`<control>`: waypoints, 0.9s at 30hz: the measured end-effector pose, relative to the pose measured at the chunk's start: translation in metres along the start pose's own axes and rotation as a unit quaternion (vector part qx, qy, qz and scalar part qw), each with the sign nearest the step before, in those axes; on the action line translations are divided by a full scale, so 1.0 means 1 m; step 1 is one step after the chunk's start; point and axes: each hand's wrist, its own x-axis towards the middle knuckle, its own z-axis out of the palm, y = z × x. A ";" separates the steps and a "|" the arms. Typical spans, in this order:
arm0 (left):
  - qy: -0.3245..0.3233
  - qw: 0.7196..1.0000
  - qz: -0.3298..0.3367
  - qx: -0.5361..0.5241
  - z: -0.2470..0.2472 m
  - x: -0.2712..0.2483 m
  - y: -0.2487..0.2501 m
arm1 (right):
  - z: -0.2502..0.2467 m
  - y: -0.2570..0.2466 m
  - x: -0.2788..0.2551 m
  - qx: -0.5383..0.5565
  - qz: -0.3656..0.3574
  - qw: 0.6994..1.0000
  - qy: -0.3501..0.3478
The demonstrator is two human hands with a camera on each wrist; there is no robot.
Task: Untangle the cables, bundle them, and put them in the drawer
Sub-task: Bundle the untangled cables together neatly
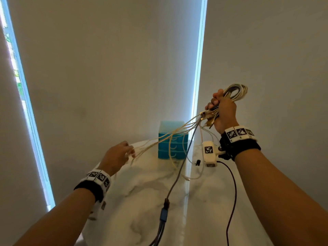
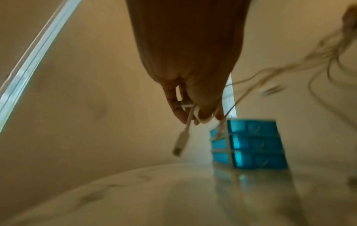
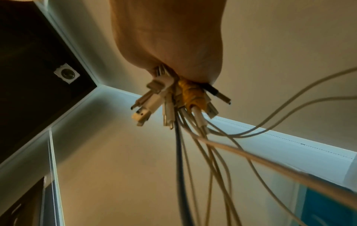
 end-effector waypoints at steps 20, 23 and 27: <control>-0.159 0.889 0.063 -0.425 -0.029 0.056 0.241 | 0.056 -0.021 -0.039 -0.220 0.129 0.907 -0.335; -0.145 0.861 0.036 -0.486 -0.023 0.054 0.238 | 0.050 -0.033 -0.035 -0.206 0.131 0.915 -0.322; -0.206 0.836 0.033 -0.508 -0.032 0.058 0.210 | 0.029 -0.034 -0.029 -0.160 0.126 0.937 -0.286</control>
